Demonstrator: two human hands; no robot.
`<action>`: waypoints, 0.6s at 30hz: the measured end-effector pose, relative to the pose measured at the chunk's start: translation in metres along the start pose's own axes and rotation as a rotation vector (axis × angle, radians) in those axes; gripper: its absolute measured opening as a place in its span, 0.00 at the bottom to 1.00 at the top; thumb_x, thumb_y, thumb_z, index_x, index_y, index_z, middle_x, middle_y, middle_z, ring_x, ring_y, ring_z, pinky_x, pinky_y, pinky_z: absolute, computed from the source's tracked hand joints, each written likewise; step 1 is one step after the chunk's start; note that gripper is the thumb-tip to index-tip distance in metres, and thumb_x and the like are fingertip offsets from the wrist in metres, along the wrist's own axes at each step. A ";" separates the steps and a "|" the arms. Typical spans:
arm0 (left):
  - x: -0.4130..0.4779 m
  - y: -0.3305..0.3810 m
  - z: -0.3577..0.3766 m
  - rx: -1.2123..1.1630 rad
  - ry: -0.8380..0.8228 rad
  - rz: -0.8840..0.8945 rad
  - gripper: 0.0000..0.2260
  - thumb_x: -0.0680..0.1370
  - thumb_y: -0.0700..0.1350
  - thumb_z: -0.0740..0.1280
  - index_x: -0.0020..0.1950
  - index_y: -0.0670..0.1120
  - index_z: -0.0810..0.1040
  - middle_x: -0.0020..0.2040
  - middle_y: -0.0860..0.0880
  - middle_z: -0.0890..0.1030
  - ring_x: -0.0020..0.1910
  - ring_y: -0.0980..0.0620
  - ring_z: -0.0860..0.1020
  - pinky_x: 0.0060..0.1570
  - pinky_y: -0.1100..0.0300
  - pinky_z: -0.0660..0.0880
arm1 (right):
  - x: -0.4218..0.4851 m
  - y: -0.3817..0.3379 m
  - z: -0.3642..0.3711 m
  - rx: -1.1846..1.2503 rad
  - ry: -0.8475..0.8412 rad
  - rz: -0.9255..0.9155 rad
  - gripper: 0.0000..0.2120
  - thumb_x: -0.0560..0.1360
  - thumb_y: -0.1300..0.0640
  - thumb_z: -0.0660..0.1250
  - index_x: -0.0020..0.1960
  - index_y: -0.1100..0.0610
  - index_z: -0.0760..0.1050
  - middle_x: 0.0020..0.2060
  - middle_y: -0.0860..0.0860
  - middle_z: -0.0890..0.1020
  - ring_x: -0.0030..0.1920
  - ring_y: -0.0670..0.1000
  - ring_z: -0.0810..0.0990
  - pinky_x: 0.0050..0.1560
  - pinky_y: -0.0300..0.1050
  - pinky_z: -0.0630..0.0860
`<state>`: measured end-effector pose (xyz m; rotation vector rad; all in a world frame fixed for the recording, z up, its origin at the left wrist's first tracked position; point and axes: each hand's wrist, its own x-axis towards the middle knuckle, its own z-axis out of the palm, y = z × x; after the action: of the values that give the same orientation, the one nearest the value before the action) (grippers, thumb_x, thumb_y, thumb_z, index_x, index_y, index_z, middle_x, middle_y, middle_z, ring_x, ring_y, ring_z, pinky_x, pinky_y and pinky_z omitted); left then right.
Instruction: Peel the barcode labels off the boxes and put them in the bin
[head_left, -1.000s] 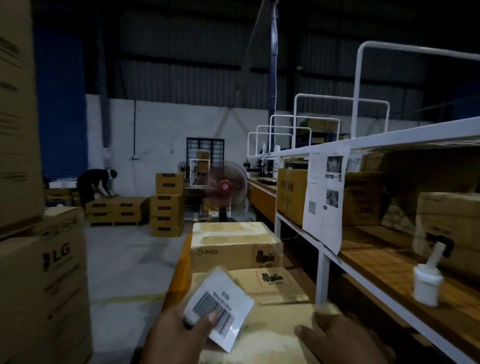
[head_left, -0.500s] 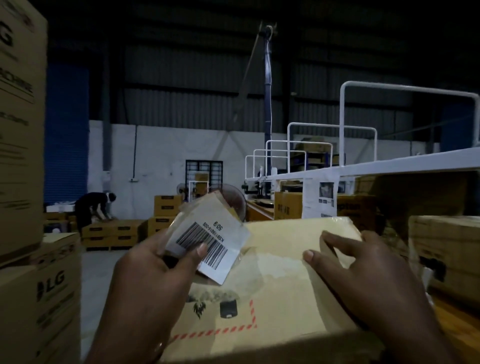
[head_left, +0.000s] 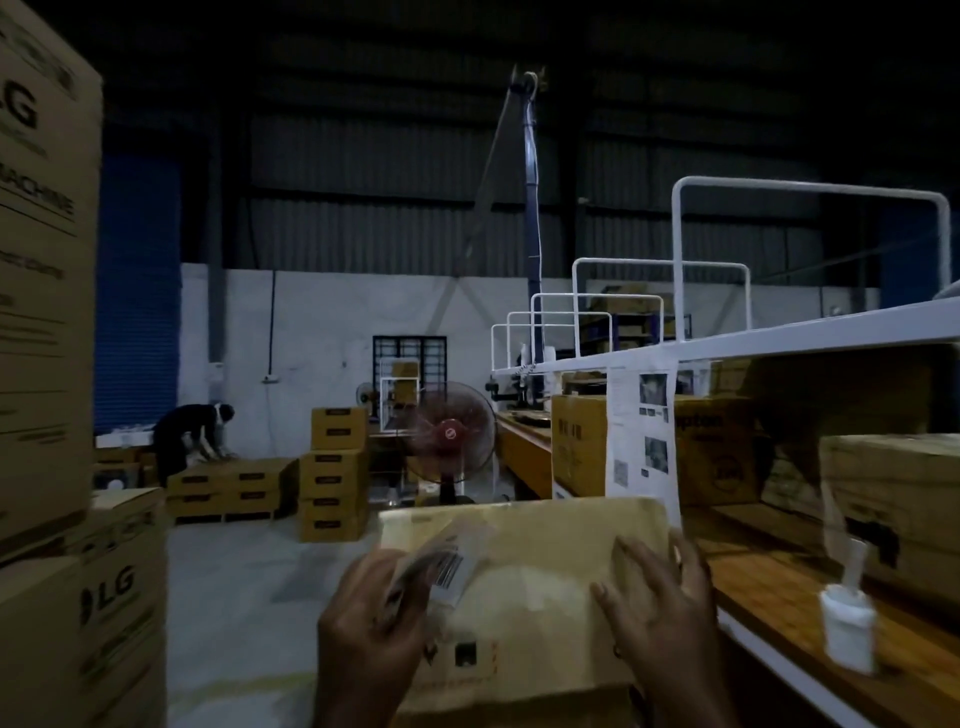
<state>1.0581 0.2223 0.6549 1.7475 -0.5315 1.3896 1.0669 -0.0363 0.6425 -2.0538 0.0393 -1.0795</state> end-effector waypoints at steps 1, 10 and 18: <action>-0.008 -0.005 0.004 0.025 0.024 0.000 0.12 0.73 0.53 0.70 0.47 0.45 0.84 0.44 0.53 0.82 0.44 0.62 0.79 0.46 0.71 0.76 | -0.005 0.008 0.006 0.001 -0.005 -0.002 0.26 0.68 0.55 0.78 0.64 0.45 0.77 0.77 0.54 0.59 0.75 0.59 0.60 0.70 0.59 0.65; -0.040 -0.039 0.017 0.112 -0.037 0.000 0.09 0.71 0.48 0.74 0.44 0.42 0.85 0.42 0.49 0.82 0.41 0.48 0.80 0.45 0.62 0.76 | -0.020 0.038 0.035 -0.074 -0.171 0.025 0.36 0.69 0.45 0.74 0.72 0.38 0.62 0.80 0.51 0.46 0.79 0.55 0.50 0.74 0.55 0.59; -0.077 -0.045 0.002 0.170 -0.197 -0.234 0.17 0.69 0.58 0.70 0.42 0.44 0.86 0.39 0.49 0.85 0.37 0.51 0.82 0.40 0.58 0.76 | -0.053 0.012 0.037 -0.200 -0.063 0.034 0.23 0.73 0.49 0.72 0.67 0.45 0.74 0.72 0.52 0.68 0.71 0.55 0.68 0.67 0.56 0.70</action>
<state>1.0697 0.2347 0.5672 2.0263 -0.3072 1.1334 1.0633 -0.0016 0.5863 -2.2562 0.1554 -1.0235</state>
